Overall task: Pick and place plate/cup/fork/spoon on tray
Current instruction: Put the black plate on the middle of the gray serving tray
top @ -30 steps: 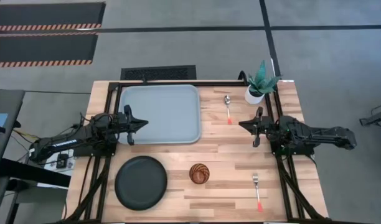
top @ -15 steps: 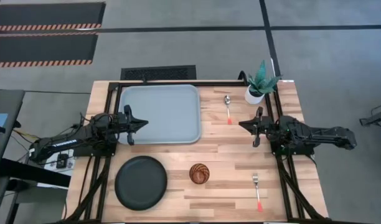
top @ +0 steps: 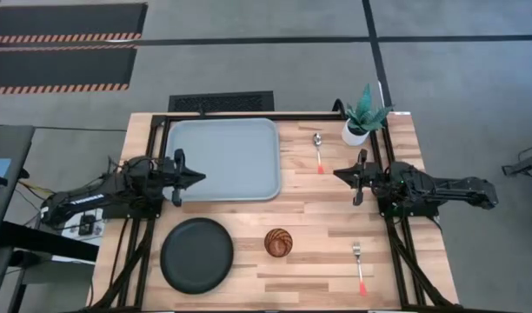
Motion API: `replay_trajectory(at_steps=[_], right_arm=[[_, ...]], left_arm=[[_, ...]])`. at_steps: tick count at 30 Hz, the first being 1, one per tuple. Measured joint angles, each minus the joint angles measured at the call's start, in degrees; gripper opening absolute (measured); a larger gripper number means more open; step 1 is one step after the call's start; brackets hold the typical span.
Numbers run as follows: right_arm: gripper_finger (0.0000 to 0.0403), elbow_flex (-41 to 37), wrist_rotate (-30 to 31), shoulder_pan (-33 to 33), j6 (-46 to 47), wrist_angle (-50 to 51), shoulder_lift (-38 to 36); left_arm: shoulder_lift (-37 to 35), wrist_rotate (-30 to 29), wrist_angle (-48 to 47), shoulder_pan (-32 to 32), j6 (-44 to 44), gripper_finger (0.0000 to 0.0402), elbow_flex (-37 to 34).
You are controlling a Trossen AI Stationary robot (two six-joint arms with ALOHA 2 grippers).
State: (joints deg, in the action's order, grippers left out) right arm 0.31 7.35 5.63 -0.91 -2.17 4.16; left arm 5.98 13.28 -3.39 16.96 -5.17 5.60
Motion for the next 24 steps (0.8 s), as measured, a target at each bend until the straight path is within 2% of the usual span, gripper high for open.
replay_trajectory(at_steps=[3, 6, 11, 20, 24], right_arm=[[0.0048, 0.0, 0.0, 0.0, 0.0, 0.0, 0.0], [0.0048, 0.0, 0.0, 0.0, 0.0, 0.0, 0.0], [0.0048, 0.0, 0.0, 0.0, -0.2, 0.0, 0.0], [0.0048, 0.0, 0.0, 0.0, -0.2, 0.0, 0.0], [0.0048, 0.0, 0.1, 0.0, -0.1, 0.0, 0.0]], left_arm=[[0.0, -0.2, -5.1, -1.9, 0.7, 0.0000, 2.7], [0.0, -0.9, -5.8, -4.7, -0.1, 0.0000, 4.3], [1.9, -7.9, -6.6, -11.1, -1.9, 0.0000, 5.0], [12.8, -21.1, -5.9, -23.0, -6.3, 0.0000, 5.5], [19.0, -24.7, -6.0, -27.9, -8.5, 0.0000, 8.1]])
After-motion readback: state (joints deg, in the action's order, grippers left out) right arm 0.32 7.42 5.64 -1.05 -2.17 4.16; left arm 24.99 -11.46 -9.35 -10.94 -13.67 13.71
